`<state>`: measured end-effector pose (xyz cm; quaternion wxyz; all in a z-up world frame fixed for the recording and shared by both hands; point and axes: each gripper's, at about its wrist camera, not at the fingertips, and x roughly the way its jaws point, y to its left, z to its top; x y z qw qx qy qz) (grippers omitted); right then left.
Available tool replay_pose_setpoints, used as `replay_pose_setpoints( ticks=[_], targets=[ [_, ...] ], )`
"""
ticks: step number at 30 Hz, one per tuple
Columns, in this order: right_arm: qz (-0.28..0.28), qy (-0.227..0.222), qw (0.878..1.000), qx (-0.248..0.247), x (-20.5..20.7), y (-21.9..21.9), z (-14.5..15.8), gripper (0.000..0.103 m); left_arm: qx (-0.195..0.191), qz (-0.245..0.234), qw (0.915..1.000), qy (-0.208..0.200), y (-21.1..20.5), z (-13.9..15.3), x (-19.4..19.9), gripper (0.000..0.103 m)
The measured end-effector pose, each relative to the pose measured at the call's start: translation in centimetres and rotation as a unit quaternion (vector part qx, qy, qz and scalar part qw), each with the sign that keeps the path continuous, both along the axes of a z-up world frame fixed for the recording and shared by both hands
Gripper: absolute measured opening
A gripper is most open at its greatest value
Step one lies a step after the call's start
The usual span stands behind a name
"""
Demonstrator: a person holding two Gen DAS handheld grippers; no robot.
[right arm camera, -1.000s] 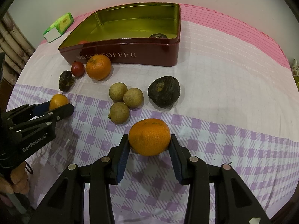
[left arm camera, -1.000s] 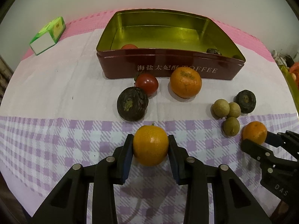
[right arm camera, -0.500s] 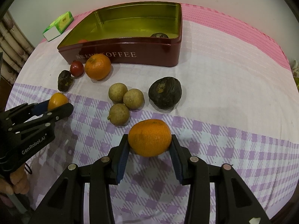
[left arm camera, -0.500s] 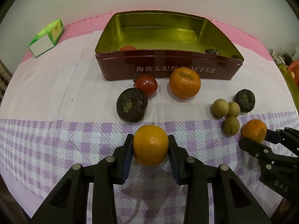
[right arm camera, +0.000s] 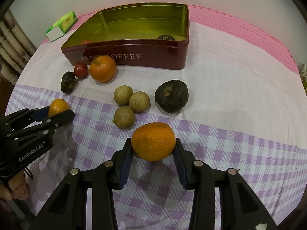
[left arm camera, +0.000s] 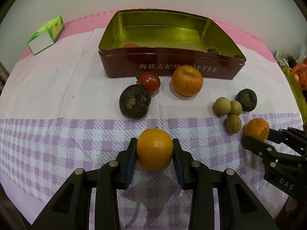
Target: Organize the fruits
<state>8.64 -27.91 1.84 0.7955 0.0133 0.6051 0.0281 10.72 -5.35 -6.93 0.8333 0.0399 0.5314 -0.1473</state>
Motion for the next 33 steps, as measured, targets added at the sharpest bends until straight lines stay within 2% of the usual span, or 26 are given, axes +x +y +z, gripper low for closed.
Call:
replay_pose_setpoints(
  ticks=[19, 33],
  targets=[
    [0.006, -0.010, 1.000, -0.011, 0.0, 0.8, 1.7, 0.038, -0.008, 0.016, 0.9998, -0.003, 0.5, 1.8, -0.5, 0.036],
    [0.019, -0.025, 0.999, -0.009, 1.1, 1.7, 3.4, 0.038, -0.015, 0.006, 0.9995, -0.028, 0.2, 4.1, -0.4, 0.036]
  ],
)
